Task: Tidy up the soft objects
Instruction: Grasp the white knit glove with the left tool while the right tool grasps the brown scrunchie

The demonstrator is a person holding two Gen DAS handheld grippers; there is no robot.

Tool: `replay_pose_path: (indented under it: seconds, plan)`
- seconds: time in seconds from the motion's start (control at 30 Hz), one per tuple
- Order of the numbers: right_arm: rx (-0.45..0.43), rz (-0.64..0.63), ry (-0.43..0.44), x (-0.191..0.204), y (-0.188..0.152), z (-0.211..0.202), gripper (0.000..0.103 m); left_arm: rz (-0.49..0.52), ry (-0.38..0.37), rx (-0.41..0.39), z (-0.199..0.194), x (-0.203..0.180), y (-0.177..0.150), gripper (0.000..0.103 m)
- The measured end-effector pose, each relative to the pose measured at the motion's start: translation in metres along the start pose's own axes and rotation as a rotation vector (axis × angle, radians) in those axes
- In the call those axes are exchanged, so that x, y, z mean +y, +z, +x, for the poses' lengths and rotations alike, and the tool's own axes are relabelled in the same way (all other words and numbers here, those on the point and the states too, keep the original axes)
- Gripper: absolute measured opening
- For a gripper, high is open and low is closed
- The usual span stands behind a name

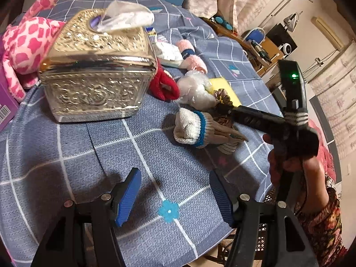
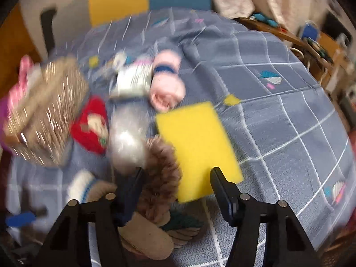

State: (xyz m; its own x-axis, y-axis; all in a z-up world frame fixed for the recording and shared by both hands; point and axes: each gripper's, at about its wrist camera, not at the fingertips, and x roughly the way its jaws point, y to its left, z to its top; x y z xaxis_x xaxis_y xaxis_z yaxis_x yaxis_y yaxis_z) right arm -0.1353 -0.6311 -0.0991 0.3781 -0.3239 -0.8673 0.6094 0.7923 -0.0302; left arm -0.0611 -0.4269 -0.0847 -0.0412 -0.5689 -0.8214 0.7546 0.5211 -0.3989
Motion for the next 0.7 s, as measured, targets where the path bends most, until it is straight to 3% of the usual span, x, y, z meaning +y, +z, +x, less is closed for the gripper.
replay_pose_path:
  seconds: [0.1,0.2,0.4,0.43,0.53,0.6,0.7]
  plan:
    - [-0.028,-0.112,-0.064,0.018,-0.005,-0.005,0.029,0.015,0.008,0.011,0.008,-0.005,0.002,0.065]
    - [-0.029,-0.076,0.002,0.013,-0.003,-0.011,0.012,0.029,0.015,0.02,0.017,-0.014,0.006,0.065]
    - [-0.115,0.12,0.176,-0.023,0.007,-0.033,0.012,0.063,0.005,-0.002,0.033,-0.034,0.023,0.069]
    - [-0.14,0.17,0.211,-0.033,0.008,-0.038,0.012,0.077,0.022,-0.017,0.035,-0.038,0.027,0.074]
    - [-0.175,0.278,0.272,-0.05,0.01,-0.043,0.012,0.13,0.088,-0.039,0.046,-0.051,0.041,0.077]
    - [-0.172,0.316,0.286,-0.056,0.01,-0.042,0.012,0.165,0.135,-0.041,0.055,-0.057,0.052,0.083]
    - [-0.156,0.341,0.288,-0.06,0.01,-0.038,0.012,0.221,0.133,-0.039,0.072,-0.065,0.058,0.085]
